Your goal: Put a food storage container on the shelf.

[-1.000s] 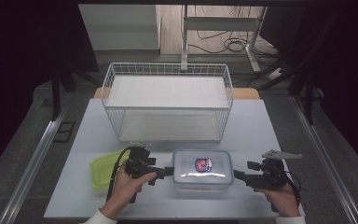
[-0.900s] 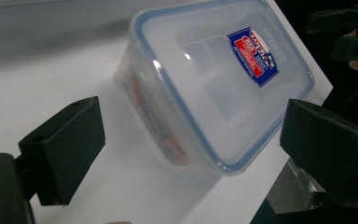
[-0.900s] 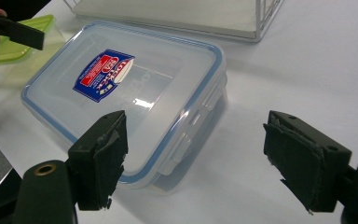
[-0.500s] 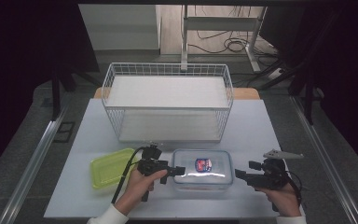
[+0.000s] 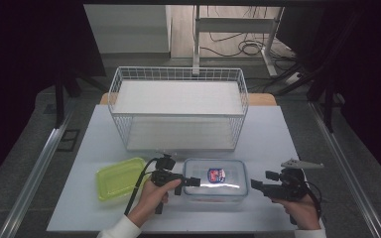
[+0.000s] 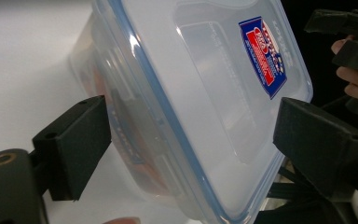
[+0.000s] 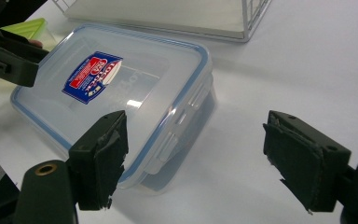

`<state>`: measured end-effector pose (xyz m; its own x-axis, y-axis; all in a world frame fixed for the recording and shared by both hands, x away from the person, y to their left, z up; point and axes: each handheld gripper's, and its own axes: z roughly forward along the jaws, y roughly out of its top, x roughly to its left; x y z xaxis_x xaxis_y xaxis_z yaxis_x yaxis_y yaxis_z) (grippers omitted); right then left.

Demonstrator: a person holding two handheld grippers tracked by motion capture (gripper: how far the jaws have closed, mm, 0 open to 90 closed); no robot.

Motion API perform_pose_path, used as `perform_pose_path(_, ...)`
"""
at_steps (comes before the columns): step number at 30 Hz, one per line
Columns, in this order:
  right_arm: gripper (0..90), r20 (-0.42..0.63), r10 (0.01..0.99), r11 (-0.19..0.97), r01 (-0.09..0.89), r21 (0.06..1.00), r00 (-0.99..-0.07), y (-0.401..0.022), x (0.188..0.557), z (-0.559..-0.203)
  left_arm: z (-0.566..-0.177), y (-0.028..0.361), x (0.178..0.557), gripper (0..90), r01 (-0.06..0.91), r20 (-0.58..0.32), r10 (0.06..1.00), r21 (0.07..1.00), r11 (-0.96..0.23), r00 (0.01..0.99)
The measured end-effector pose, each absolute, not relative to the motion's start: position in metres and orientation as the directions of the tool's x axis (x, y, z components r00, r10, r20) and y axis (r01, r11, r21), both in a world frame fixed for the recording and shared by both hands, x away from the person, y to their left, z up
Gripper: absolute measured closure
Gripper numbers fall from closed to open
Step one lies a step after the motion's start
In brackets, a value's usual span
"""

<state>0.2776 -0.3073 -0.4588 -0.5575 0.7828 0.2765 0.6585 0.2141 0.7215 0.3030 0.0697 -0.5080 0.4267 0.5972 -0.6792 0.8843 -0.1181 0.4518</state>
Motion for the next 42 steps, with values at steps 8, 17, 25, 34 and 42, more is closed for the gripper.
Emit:
perform_pose_path(8, 21.3, 0.364, 0.756, 0.154, 0.688, 0.709, -0.545, -0.309, 0.284, -0.461, -0.51, 0.071, 0.305, 19.6, 0.893, -0.684, 0.606, 0.439, -0.104, 0.406)
perform_pose_path(17, 15.8, 0.473, 0.706, 0.158, 0.769, 0.62, -0.527, -0.291, 0.307, -0.483, -0.511, 0.074, 0.305, 23.4, 0.896, -0.697, 0.597, 0.436, -0.085, 0.396)
perform_pose_path(25, 22.0, 0.558, 0.663, 0.149, 0.819, 0.554, -0.498, -0.282, 0.319, -0.495, -0.511, 0.077, 0.304, 28.3, 0.895, -0.706, 0.589, 0.441, -0.07, 0.394)
perform_pose_path(34, 32.4, 0.633, 0.632, 0.1, 0.858, 0.504, -0.446, -0.287, 0.32, -0.498, -0.508, 0.077, 0.302, 31.5, 0.889, -0.694, 0.602, 0.453, -0.062, 0.395)
perform_pose_path(42, 40.3, 0.65, 0.609, 0.08, 0.85, 0.52, -0.455, -0.294, 0.313, -0.495, -0.502, 0.08, 0.293, 37.4, 0.865, -0.666, 0.603, 0.496, -0.082, 0.439)
